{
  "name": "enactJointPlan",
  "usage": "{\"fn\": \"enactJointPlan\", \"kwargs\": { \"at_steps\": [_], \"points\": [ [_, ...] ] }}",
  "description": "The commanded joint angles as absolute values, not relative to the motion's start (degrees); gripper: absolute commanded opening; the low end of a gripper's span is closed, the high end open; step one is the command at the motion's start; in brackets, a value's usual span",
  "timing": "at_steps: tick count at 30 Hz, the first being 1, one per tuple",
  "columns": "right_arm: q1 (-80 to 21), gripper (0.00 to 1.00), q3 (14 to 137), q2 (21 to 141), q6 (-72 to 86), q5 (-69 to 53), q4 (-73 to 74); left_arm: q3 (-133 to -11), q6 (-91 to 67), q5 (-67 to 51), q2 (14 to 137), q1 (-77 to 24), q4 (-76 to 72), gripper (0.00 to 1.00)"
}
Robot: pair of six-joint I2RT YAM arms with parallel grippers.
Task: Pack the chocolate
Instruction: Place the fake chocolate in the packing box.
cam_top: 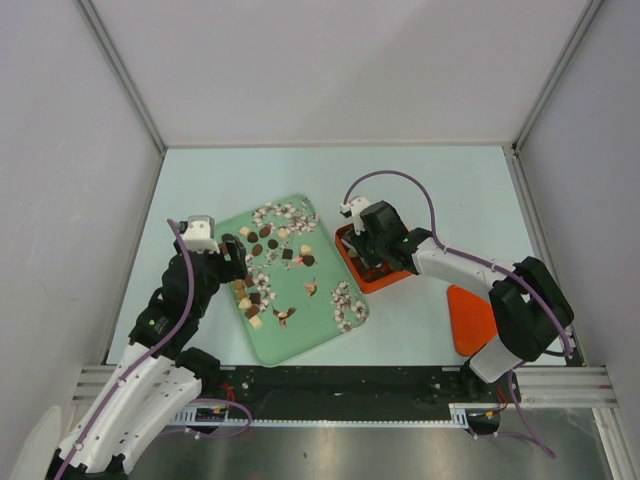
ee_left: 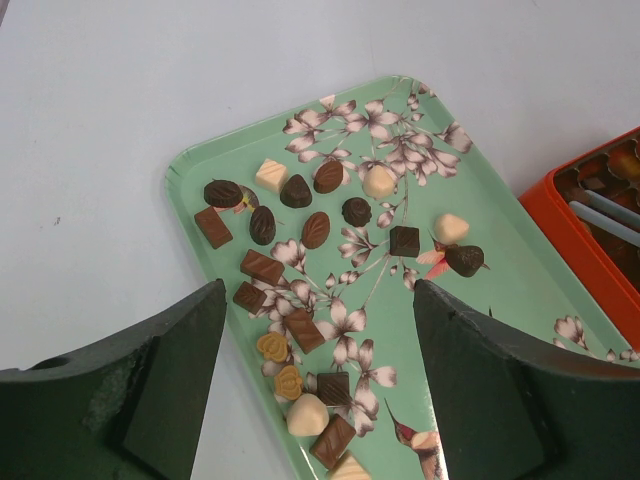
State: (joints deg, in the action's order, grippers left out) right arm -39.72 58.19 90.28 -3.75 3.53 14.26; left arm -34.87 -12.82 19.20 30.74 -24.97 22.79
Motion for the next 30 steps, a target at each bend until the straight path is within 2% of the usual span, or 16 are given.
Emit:
{"fn": "enactJointPlan", "kwargs": {
  "at_steps": [1,7,16,30],
  "points": [
    [-39.55,0.37,58.45,89.03,-2.90,3.43,13.09,-34.89,-11.25,18.72,30.67,-24.52,20.92,0.80],
    [-39.55,0.38,58.45,88.24,-2.72,3.78,13.27,-34.81,-11.25,18.72,30.67,-24.52,20.92,0.81],
    [-41.57,0.31,58.45,84.38,-4.21,6.59,13.45,-34.89,-11.34,18.81,30.67,-24.52,20.92,0.81],
    [-52.37,0.30,58.45,81.56,-7.56,8.17,10.47,-34.98,-11.43,19.77,30.15,-24.52,21.18,0.81]
  ]
}}
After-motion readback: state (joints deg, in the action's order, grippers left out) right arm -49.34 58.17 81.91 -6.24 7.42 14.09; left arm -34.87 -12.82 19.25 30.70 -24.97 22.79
